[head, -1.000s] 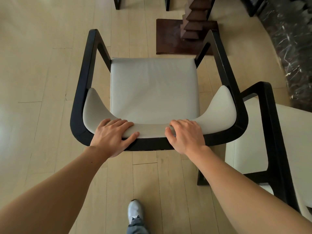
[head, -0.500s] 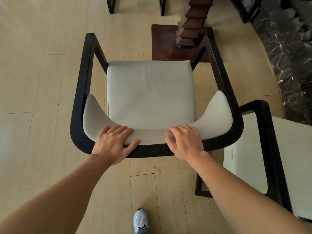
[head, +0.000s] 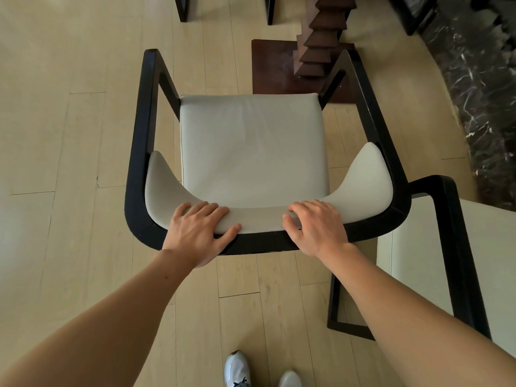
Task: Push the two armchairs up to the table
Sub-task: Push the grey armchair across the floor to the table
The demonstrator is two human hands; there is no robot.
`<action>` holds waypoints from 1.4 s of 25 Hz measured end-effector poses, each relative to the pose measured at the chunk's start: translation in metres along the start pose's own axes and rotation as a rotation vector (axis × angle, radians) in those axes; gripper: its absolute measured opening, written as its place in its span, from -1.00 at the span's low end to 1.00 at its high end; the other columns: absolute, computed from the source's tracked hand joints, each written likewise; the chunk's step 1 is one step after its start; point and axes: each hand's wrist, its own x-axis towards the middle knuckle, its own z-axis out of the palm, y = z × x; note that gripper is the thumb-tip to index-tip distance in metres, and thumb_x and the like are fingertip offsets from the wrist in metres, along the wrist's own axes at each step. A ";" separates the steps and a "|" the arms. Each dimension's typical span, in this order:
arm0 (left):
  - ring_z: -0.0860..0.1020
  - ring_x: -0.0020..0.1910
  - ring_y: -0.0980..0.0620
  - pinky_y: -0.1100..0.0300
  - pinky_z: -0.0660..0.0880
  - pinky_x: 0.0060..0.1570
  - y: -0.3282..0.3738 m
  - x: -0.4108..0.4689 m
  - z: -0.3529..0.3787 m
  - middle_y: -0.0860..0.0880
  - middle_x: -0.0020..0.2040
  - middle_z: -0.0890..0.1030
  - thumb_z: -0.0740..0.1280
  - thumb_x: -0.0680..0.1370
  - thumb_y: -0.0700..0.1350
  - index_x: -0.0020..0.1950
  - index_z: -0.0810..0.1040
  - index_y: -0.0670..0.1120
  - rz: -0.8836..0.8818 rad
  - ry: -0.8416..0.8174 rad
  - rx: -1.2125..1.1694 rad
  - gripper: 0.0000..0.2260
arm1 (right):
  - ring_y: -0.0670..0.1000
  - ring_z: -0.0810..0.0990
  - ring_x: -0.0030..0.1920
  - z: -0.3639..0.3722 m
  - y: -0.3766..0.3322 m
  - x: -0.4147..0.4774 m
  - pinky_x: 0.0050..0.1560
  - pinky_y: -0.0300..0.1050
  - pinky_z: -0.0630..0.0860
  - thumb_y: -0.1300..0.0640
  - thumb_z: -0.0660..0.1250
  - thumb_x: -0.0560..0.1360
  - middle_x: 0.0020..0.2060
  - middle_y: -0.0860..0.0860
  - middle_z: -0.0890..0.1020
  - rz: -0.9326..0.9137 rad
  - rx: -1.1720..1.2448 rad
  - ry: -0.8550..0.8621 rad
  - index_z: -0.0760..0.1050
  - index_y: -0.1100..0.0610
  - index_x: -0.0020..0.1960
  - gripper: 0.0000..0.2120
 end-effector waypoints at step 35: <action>0.48 0.30 0.01 -0.05 0.25 0.35 -0.008 0.135 -0.034 0.08 0.23 0.61 -0.10 0.57 0.37 0.29 0.55 0.06 -0.029 0.038 -0.027 -0.38 | 0.04 0.60 -0.13 -0.037 0.049 0.134 -0.06 -0.04 0.49 -0.14 0.03 0.57 -0.15 -0.01 0.69 -0.053 -0.006 0.047 0.60 0.10 -0.03 -0.55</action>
